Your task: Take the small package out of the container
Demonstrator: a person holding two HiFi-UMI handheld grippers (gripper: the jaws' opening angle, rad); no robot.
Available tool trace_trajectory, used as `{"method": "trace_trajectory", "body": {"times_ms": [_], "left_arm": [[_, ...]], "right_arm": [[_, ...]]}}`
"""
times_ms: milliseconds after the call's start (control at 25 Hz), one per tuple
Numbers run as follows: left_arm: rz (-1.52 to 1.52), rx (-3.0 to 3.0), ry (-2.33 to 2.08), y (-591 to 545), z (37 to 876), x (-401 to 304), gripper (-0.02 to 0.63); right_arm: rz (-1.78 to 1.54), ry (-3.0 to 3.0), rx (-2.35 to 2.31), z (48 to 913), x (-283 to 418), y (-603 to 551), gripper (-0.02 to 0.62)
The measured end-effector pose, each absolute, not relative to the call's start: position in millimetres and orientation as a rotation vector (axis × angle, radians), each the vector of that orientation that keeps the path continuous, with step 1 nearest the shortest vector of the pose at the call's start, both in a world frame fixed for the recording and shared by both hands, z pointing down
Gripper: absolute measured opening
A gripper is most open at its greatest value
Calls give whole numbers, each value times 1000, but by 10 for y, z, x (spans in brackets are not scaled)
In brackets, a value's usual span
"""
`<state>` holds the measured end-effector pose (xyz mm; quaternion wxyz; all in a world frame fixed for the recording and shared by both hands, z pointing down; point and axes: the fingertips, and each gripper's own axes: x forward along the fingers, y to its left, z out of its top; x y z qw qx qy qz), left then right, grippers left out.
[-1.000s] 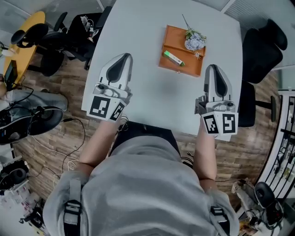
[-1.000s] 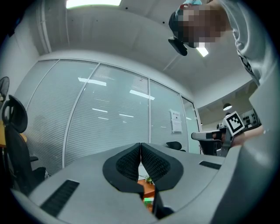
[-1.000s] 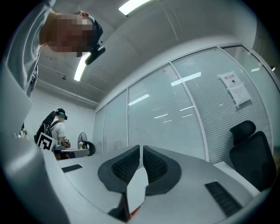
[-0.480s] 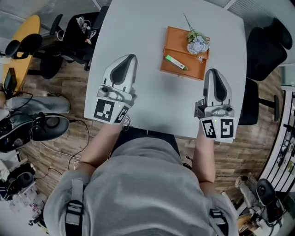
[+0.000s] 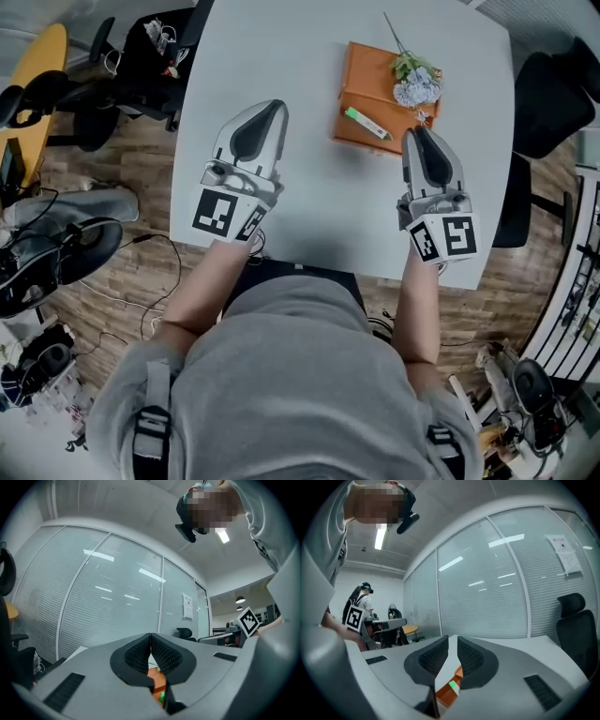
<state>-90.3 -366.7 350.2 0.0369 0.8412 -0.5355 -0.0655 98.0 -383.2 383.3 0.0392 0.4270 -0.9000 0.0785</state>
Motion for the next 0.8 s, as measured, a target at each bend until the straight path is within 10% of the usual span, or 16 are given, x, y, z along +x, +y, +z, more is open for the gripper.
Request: {"method": "trace_trajectory", "body": {"times_ms": [800], "left_arm": [[-121, 2582, -1591, -3992, 3947, -769, 20]], "right_arm": [[19, -2166, 607, 6181, 581, -4298, 204]]}}
